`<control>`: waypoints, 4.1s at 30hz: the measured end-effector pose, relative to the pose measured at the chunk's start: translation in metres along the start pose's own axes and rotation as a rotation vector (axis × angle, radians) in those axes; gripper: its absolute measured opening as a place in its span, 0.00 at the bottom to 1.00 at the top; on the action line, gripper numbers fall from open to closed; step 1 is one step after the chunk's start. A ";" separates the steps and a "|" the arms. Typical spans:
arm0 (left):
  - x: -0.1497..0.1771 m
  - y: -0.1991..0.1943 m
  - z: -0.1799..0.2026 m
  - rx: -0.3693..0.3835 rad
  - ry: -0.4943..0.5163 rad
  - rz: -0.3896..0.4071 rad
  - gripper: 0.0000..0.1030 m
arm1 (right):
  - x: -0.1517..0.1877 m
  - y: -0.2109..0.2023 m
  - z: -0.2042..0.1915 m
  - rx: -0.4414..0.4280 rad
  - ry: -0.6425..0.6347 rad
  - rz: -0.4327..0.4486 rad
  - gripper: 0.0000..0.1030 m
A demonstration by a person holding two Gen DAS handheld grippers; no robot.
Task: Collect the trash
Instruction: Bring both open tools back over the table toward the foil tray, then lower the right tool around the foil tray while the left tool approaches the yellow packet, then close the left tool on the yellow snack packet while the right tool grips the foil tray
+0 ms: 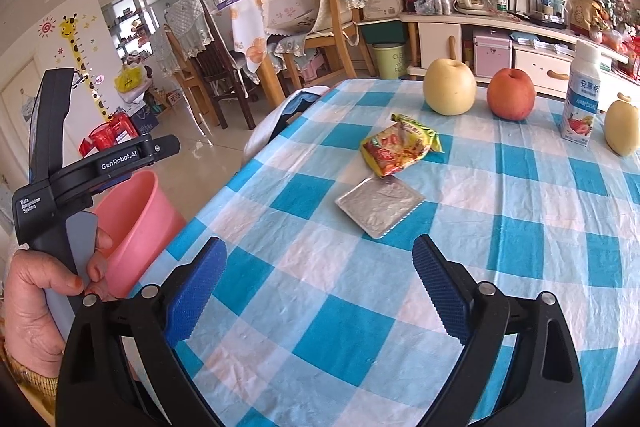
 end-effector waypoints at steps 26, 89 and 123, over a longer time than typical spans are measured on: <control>0.013 0.026 0.085 0.140 0.112 -0.067 0.93 | -0.007 0.092 0.048 0.035 -0.235 -0.244 0.91; 0.038 0.132 0.251 0.206 0.637 -0.157 0.93 | 0.008 0.036 0.172 0.197 -0.144 -0.216 0.76; 0.051 0.114 0.260 0.192 0.573 -0.146 0.47 | 0.002 0.041 0.178 0.232 -0.184 -0.211 0.74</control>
Point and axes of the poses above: each gripper's, at about its wrist camera, not at the fingertips, and y roughly the way its jaws point, z to its right, x to its underside, the point moved 10 cm from there along y, roughly the way its jaws point, and after that the axes turned 5 degrees about -z, right-handed, at the moved point
